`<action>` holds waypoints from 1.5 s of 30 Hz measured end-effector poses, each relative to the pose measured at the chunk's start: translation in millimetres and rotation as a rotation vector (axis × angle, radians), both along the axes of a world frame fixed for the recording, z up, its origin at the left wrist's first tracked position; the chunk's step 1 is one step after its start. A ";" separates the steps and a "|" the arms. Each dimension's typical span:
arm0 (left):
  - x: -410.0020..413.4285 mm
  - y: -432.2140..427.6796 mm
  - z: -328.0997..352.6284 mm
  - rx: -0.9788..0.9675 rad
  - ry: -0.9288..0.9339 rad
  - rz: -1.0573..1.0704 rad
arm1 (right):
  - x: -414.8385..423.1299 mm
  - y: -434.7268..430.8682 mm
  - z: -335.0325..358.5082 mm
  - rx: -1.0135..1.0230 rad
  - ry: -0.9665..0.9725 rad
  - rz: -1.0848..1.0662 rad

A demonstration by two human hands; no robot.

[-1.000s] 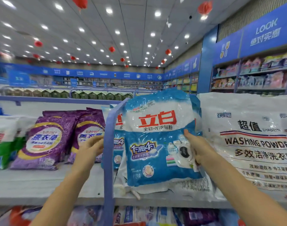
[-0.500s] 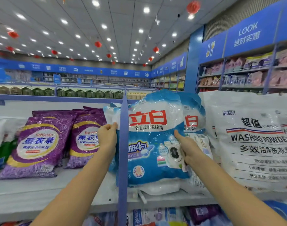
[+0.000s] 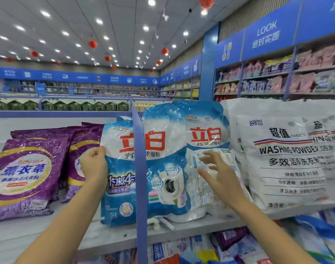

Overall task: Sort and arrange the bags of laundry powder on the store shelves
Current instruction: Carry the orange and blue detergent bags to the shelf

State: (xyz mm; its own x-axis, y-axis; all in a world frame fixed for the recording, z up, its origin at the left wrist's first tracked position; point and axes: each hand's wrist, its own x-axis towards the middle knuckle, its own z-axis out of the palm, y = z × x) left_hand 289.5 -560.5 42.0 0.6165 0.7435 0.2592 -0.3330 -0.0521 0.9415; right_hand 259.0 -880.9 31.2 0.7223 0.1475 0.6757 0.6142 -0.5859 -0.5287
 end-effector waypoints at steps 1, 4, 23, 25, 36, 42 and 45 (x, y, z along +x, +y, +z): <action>-1.8 1.6 1.0 -0.037 0.010 -0.056 | -5.1 -17.1 -10.3 -0.242 -0.058 -0.047; -9.4 6.2 -0.2 -0.238 0.051 -0.300 | -4.6 -40.7 -35.0 -0.821 -0.189 -0.131; -32.7 -23.3 -8.0 -0.210 0.029 -0.041 | -9.2 -97.2 -15.5 -0.664 -0.513 0.060; -33.2 -24.0 -7.5 -0.185 0.036 -0.011 | -13.6 -102.8 -11.0 -0.597 -0.468 0.066; -35.8 -32.7 -1.9 -0.056 0.041 0.099 | -20.8 -136.0 14.3 0.726 0.192 -0.154; -28.6 -44.6 -5.9 -0.030 0.104 0.054 | -4.8 -131.4 2.7 0.920 0.458 -0.068; -25.1 -43.9 -10.9 -0.053 0.098 -0.007 | -0.3 -120.4 -2.4 0.943 0.518 -0.015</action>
State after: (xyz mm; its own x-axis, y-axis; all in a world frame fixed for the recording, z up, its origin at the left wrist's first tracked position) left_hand 264.4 -604.4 31.1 0.6424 0.7499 0.1581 -0.2397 0.0006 0.9708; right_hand 258.7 -1001.3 28.8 0.9508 -0.2842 0.1234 0.1817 0.1891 -0.9650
